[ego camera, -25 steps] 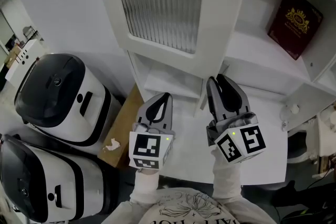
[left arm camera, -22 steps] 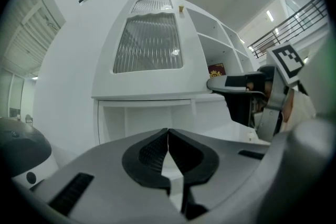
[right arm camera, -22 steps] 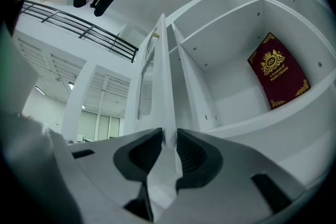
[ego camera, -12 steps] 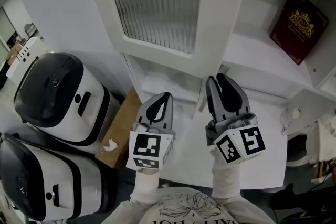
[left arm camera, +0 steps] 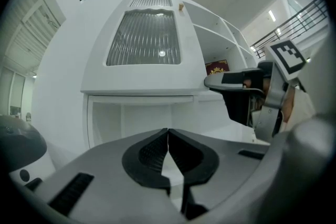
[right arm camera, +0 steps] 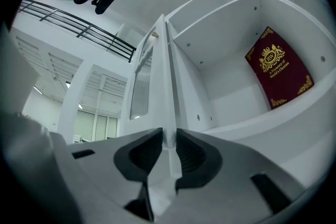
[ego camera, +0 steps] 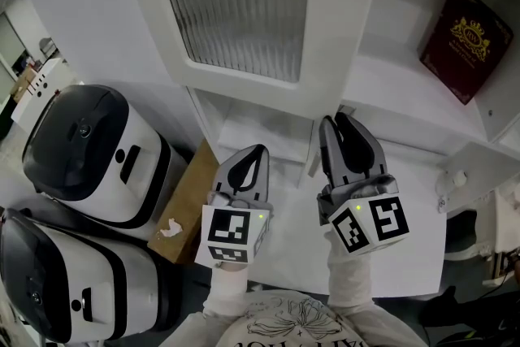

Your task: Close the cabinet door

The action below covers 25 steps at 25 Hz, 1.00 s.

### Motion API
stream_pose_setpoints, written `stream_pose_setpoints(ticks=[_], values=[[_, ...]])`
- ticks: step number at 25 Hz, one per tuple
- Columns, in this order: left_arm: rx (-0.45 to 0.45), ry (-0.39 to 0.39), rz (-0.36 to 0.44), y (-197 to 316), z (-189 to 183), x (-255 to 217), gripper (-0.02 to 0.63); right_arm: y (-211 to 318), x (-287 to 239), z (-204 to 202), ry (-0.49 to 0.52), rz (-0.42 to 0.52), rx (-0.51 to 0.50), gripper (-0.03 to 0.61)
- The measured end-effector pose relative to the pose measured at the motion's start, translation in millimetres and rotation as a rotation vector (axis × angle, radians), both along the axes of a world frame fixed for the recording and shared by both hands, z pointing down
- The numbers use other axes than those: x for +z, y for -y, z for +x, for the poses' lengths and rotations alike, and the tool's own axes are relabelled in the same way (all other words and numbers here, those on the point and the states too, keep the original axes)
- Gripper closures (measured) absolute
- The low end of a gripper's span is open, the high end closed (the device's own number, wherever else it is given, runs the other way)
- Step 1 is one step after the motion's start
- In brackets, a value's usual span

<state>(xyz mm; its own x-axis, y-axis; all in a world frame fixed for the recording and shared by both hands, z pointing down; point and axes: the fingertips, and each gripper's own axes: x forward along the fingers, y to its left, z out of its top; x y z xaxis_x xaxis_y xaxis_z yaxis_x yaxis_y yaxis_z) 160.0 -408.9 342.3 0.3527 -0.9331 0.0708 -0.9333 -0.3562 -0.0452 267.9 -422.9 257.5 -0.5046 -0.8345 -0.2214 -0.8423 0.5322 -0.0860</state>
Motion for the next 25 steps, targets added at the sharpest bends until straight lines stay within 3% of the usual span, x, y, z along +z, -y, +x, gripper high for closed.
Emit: stream_pose_setpoints(ticks=[25], values=[[0.013, 0.002, -0.015, 16, 10, 6, 0.609, 30, 1, 5, -0.019, -0.005, 0.046, 0.511]])
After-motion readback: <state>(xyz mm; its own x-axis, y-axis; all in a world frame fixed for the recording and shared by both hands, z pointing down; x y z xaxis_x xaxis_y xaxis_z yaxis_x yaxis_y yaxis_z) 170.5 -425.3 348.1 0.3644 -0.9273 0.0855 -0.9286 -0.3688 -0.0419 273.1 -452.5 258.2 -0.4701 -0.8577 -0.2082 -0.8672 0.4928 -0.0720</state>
